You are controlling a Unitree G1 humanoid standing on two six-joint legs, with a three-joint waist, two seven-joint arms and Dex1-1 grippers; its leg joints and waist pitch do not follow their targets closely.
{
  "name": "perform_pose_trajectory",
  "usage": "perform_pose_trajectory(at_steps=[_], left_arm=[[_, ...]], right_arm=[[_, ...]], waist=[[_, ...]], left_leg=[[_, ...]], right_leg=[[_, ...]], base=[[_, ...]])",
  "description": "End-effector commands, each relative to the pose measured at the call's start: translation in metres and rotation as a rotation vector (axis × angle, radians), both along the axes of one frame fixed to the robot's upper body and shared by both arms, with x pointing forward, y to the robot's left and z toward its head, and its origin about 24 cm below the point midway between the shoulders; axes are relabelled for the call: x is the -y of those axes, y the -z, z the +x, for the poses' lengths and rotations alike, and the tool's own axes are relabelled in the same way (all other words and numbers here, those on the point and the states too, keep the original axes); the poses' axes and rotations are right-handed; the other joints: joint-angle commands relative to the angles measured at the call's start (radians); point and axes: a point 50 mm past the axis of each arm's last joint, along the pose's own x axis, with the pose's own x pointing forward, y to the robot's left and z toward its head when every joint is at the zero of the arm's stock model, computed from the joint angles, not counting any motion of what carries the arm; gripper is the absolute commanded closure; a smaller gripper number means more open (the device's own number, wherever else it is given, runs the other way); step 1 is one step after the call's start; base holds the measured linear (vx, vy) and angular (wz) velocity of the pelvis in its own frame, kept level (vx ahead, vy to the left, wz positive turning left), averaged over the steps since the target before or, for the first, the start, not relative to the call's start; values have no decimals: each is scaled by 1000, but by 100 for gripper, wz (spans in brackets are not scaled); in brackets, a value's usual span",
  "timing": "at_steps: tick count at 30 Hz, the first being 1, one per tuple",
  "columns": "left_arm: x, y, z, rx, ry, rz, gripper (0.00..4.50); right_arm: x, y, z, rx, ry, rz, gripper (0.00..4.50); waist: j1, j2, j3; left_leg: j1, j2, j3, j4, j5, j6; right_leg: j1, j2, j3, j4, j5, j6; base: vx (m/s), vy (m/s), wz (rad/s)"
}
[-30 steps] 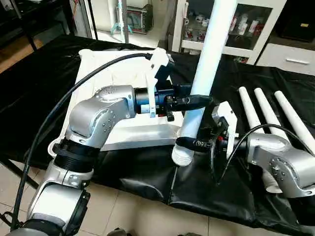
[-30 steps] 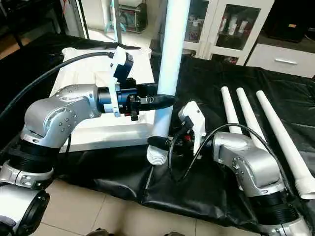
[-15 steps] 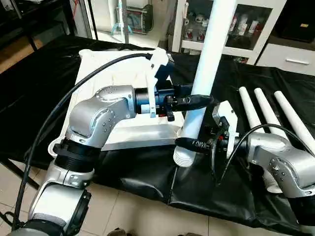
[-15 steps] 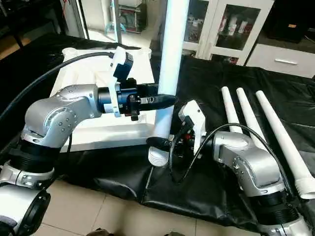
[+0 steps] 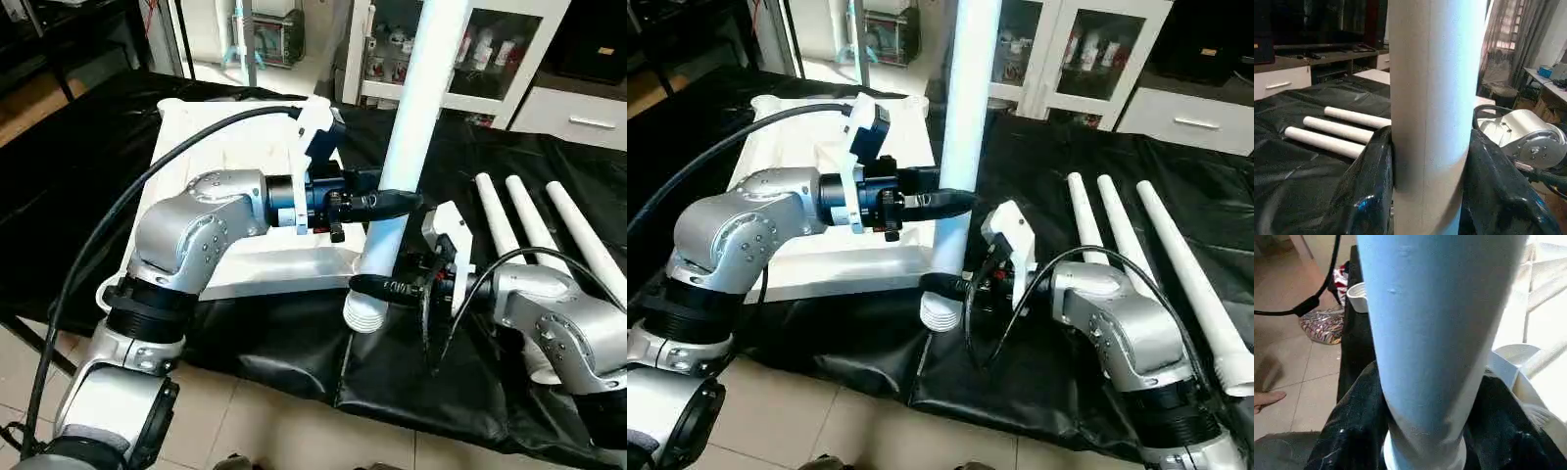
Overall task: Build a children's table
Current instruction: Insert table leg to table base
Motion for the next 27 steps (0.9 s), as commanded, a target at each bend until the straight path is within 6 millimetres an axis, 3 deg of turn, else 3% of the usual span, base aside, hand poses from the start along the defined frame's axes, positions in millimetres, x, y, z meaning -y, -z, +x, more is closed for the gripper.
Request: perform_pose_trajectory(at_steps=[1, 9, 12, 24, 27], left_arm=[[6, -10, -6, 37, 52, -13, 275], [6, -11, -5, 38, 47, -14, 275], [1, -10, 1, 13, -18, -5, 205], [-15, -8, 9, -63, -72, -37, 112], [-21, -5, 11, -63, -108, -35, 94]], right_arm=[[1, -3, 3, 17, 4, -4, 258], [1, -1, 0, 6, -22, -12, 265], [1, -2, 1, 19, -8, -4, 265], [15, -18, 7, 68, 65, 62, 265], [24, -25, 12, 98, 119, 84, 265]], waist=[[5, -13, -76], [5, -10, -76], [5, -6, -76], [5, -3, -77], [7, 3, -77]], left_leg=[[5, 47, -22, -66, -43, 45], [6, 47, -23, -66, -48, 42], [6, 47, -23, -66, -52, 39], [7, 45, -24, -66, -63, 34], [9, 46, -25, -67, -63, 33]], right_leg=[[68, -72, 36, -61, -115, -232], [68, -72, 36, -62, -114, -232], [67, -71, 36, -61, -106, -238], [69, -70, 35, -61, -102, -244], [67, -69, 34, -61, -100, -245]], base=[[0, 0, 0], [0, 0, 0], [0, 0, 0], [0, 0, 0], [0, 0, 0]])
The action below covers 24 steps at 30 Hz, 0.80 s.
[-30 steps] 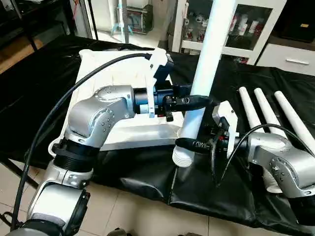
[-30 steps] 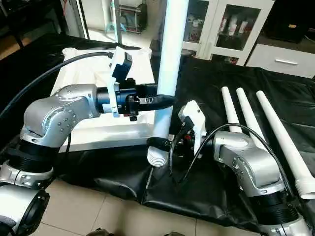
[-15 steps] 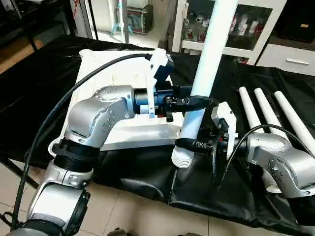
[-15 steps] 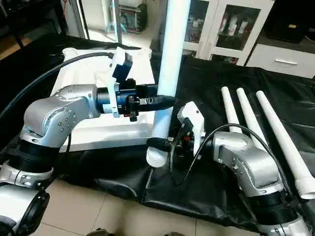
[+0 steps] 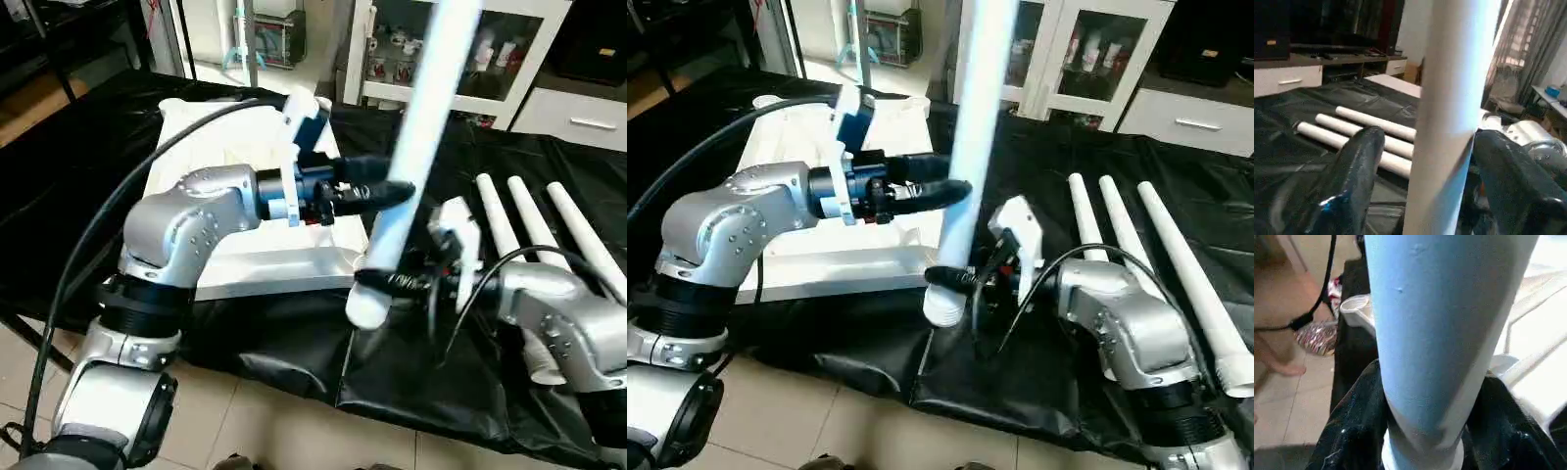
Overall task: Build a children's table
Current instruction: Insert table leg to table base
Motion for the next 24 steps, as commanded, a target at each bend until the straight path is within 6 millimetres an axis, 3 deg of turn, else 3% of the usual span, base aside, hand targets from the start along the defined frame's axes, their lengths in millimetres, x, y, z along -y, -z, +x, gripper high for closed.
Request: perform_pose_trajectory(at_steps=[1, 4, 5, 8, 10, 13, 15, 21, 24], left_arm=[[-6, -2, 3, 13, -39, 4, 84], [-12, 0, 7, 54, -78, 4, 67], [-21, 7, 12, 99, -140, 34, 61], [-29, 22, 18, 142, -211, 134, 56], [-28, 48, 18, 185, -218, 308, 56], [-15, 88, 10, 182, -152, 453, 56], [-14, 101, 10, 208, -149, 501, 56], [-20, 123, 11, 193, -133, 555, 56], [-26, 128, 10, 194, -109, 583, 91]], right_arm=[[9, -14, 7, 65, 52, 26, 265], [20, -18, 16, 108, 159, 19, 265], [32, -19, 26, 147, 293, -7, 266], [39, -14, 32, 169, 386, -52, 266], [39, -7, 33, 177, 446, -71, 266], [31, 0, 34, 189, 479, -35, 266], [29, 2, 35, 197, 500, -26, 266], [26, 4, 34, 190, 519, 15, 266], [25, 4, 32, 190, 505, 14, 266]], waist=[[4, 2, -76], [1, 0, -77], [2, 4, -76], [-5, 0, -73], [-4, 1, -76], [-6, 6, -80], [-5, 5, -80], [-8, 6, -77], [-9, 6, -77]], left_leg=[[9, 45, -24, -68, -66, 31], [9, 43, -23, -69, -70, 21], [9, 43, -23, -68, -68, 21], [9, 42, -24, -72, -84, 6], [14, 45, -26, -76, -88, 0], [13, 48, -23, -75, -65, 8], [11, 46, -23, -74, -69, 15], [13, 47, -24, -78, -110, 1], [14, 49, -24, -79, -113, -1]], right_leg=[[66, -68, 34, -63, -101, -246], [67, -68, 33, -66, -119, -237], [65, -68, 34, -67, -121, -234], [63, -66, 33, -75, -171, -204], [62, -67, 34, -72, -179, -180], [60, -69, 34, -64, -105, -201], [61, -70, 35, -67, -95, -209], [63, -72, 36, -69, -123, -211], [62, -73, 36, -68, -110, -220]], base=[[0, 0, 0], [0, 0, 0], [0, 0, 0], [0, 0, 0], [0, 0, 0], [0, 0, 0], [0, 0, 0], [0, 0, 0], [0, 0, 0]])
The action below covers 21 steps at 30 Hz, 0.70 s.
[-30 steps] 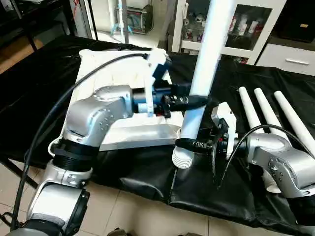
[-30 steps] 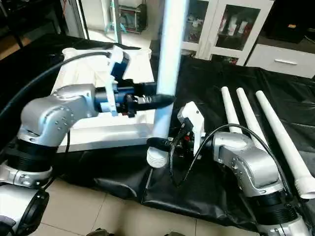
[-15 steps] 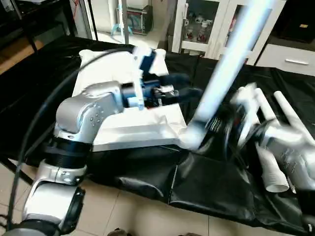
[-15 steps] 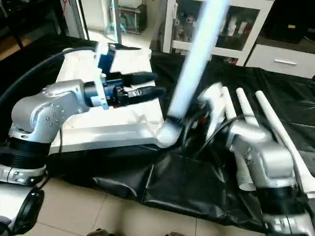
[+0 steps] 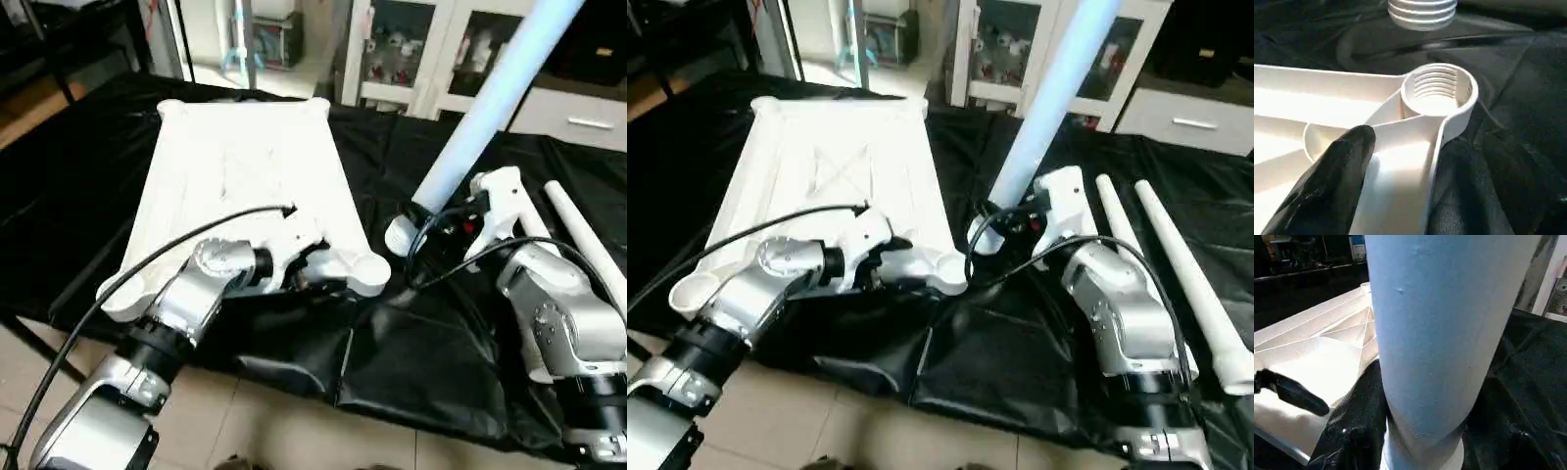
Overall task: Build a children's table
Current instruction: Insert table leg to table base
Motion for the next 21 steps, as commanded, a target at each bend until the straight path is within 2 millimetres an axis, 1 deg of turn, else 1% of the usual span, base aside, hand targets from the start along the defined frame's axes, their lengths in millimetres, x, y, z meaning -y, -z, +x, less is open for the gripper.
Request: perform_pose_trajectory(at_steps=[1, 2, 3, 4, 5, 6, 7, 8, 9, 10, 11, 13, 16, 17, 18, 20, 21], left_arm=[[-6, 2, 1, 8, 11, 34, 95], [-8, 2, 2, 12, 5, 41, 95], [-10, 4, 4, 18, -1, 48, 105], [-11, 5, 6, 20, -6, 54, 130], [-12, 6, 7, 21, -8, 59, 135], [-13, 8, 7, 17, -3, 68, 136], [-15, 11, 7, 12, 10, 85, 142], [-15, 11, 6, 8, 14, 86, 157], [-15, 13, 5, -7, 31, 86, 172], [-15, 13, 5, -7, 31, 86, 172], [-15, 14, 4, -11, 34, 89, 181], [-16, 16, 5, -10, 38, 101, 191], [-17, 18, 6, -17, 37, 102, 225], [-17, 18, 7, -22, 41, 103, 225], [-17, 19, 7, -25, 45, 104, 249], [-19, 20, 6, -36, 63, 119, 264], [-19, 21, 5, -46, 79, 131, 268]], right_arm=[[2, -5, -3, 24, 0, -4, 266], [2, -5, -3, 25, -4, -6, 266], [2, -4, -4, 27, -10, -7, 266], [2, -4, -4, 27, -15, -6, 266], [2, -4, -4, 27, -18, -5, 266], [2, -5, -5, 26, -21, -5, 266], [2, -5, -5, 25, -27, -5, 266], [2, -5, -5, 25, -28, -5, 266], [2, -5, -4, 24, -30, -6, 266], [2, -5, -4, 24, -30, -6, 266], [2, -5, -4, 23, -32, -7, 266], [2, -5, -4, 22, -38, -6, 266], [-1, -5, -5, 23, -54, -3, 266], [-1, -5, -5, 23, -57, -2, 266], [-2, -5, -5, 23, -59, -2, 266], [-2, -5, -6, 22, -66, -2, 266], [-2, -5, -6, 21, -68, -1, 266]], waist=[[-2, 2, -75], [-3, 1, -75], [-2, 2, -74], [-3, 2, -74], [-3, 2, -75], [-4, -2, -75], [-3, 1, -74], [-3, -2, -75], [-1, -2, -75], [-2, -1, -74], [-2, -4, -74], [-2, -3, -74], [-2, -1, -73], [-2, 0, -73], [-2, -1, -72], [-1, -1, -73], [-2, 1, -73]], left_leg=[[13, 49, -23, -79, -115, 3], [12, 48, -22, -79, -114, 5], [13, 46, -22, -79, -118, 7], [13, 47, -22, -79, -123, 6], [13, 48, -23, -79, -122, 4], [13, 48, -22, -80, -122, 6], [14, 49, -23, -80, -124, 4], [14, 49, -23, -80, -123, 6], [14, 50, -23, -80, -120, 6], [14, 51, -22, -80, -119, 7], [13, 51, -22, -80, -119, 9], [13, 50, -22, -80, -121, 12], [14, 50, -23, -81, -127, 11], [14, 50, -23, -81, -132, 9], [14, 50, -23, -81, -136, 8], [14, 50, -23, -82, -134, 8], [14, 51, -24, -82, -130, 6]], right_leg=[[59, -72, 38, -67, -112, -221], [60, -72, 38, -67, -110, -221], [59, -71, 38, -69, -122, -218], [58, -71, 38, -71, -129, -216], [59, -73, 38, -69, -127, -216], [59, -72, 38, -70, -129, -215], [58, -74, 38, -69, -132, -216], [59, -74, 38, -70, -131, -216], [59, -77, 39, -68, -129, -220], [58, -77, 39, -68, -126, -224], [59, -76, 39, -68, -125, -225], [57, -76, 39, -70, -135, -224], [57, -77, 39, -71, -145, -222], [57, -78, 39, -72, -151, -221], [57, -78, 39, -73, -156, -220], [57, -78, 39, -72, -153, -221], [57, -78, 39, -71, -137, -223]], base=[[0, 0, 0], [0, 0, 0], [0, 0, 0], [0, 0, 0], [0, 0, 0], [0, 0, 0], [0, 0, 0], [0, 0, 0], [0, 0, 0], [0, 0, 0], [0, 0, 0], [0, 0, 0], [0, 0, 0], [0, 0, 0], [0, 0, 0], [0, 0, 0], [0, 0, 0]])
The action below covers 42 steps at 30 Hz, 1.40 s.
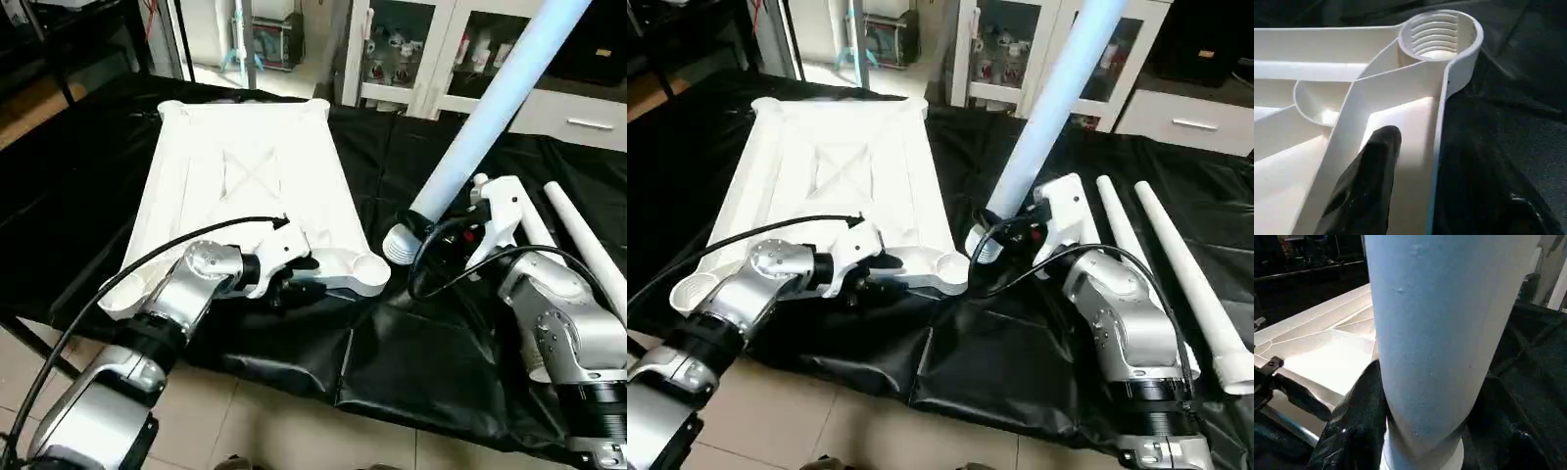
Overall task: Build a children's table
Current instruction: Insert table leg to table base
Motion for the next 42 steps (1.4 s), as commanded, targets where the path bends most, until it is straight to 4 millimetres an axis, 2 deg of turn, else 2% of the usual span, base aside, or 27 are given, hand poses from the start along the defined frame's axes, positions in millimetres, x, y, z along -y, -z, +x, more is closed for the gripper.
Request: perform_pose_trajectory(at_steps=[1, 5, 10, 11, 13, 16, 17, 20, 23, 26, 32, 33, 35, 42], left_arm=[[-2, 5, -2, -31, 31, 44, 278], [-5, 10, -5, -56, 61, 85, 310], [-8, 14, -8, -84, 93, 117, 351], [-9, 14, -8, -87, 90, 117, 359], [-9, 14, -9, -97, 88, 115, 382], [-8, 12, -11, -109, 87, 53, 397], [-7, 11, -12, -106, 86, 41, 410], [-7, 12, -15, -109, 97, 39, 442], [-7, 18, -21, -107, 123, 75, 447], [-3, 19, -27, -123, 122, 41, 447], [0, 25, -34, -113, 144, 81, 447], [0, 26, -35, -107, 147, 95, 447], [-1, 27, -36, -106, 151, 105, 447], [-1, 24, -36, -108, 142, 117, 447]], right_arm=[[-2, -10, -1, 37, -18, -7, 266], [-1, -10, -1, 37, -22, -3, 266], [-3, -11, 0, 34, -36, 4, 266], [-3, -11, 0, 33, -41, 8, 266], [-5, -11, 1, 24, -54, 24, 266], [-13, -5, -6, -54, -168, 55, 266], [-15, -2, -8, -69, -186, 58, 266], [-18, 2, -11, -106, -223, 80, 266], [-22, 6, -13, -129, -251, 92, 266], [-27, 6, -11, -135, -255, 90, 266], [-29, 7, -9, -141, -278, 53, 266], [-28, 7, -8, -138, -278, 48, 266], [-28, 6, -8, -135, -276, 46, 266], [-23, 7, -6, -135, -277, -2, 266]], waist=[[-2, 1, -74], [-1, -1, -73], [-2, -1, -70], [-3, -5, -69], [-3, -6, -70], [-3, -5, -70], [-4, -8, -70], [-1, -9, -70], [-2, -6, -70], [-4, -13, -67], [-4, -11, -65], [-5, -21, -65], [-3, -15, -65], [-3, -17, -67]], left_leg=[[13, 52, -25, -82, -128, 5], [12, 51, -24, -82, -128, 9], [14, 53, -25, -85, -153, 1], [14, 53, -25, -85, -160, 1], [14, 53, -24, -85, -155, 3], [14, 54, -25, -85, -140, 11], [12, 54, -24, -85, -138, 17], [14, 57, -23, -85, -127, 24], [15, 58, -23, -86, -125, 21], [14, 58, -22, -88, -140, 14], [15, 57, -22, -90, -147, 8], [14, 57, -21, -90, -146, 9], [14, 57, -23, -90, -140, 10], [14, 55, -21, -89, -128, 13]], right_leg=[[57, -78, 39, -68, -129, -225], [58, -79, 39, -69, -128, -230], [56, -81, 40, -73, -172, -225], [56, -82, 40, -74, -185, -223], [58, -82, 41, -74, -187, -222], [57, -83, 41, -72, -171, -229], [60, -82, 40, -71, -166, -234], [58, -84, 40, -72, -158, -238], [54, -83, 40, -72, -162, -235], [54, -84, 41, -76, -203, -225], [50, -83, 42, -81, -247, -199], [51, -83, 42, -82, -250, -196], [49, -84, 42, -81, -253, -192], [50, -82, 42, -78, -216, -201]], base=[[0, 0, 0], [0, 0, 0], [0, 0, 0], [0, 0, 0], [0, 0, 0], [0, 0, 0], [0, 0, 0], [0, 0, 0], [0, 0, 0], [0, 0, 0], [0, 0, 0], [0, 0, 0], [0, 0, 0], [0, 0, 0]])
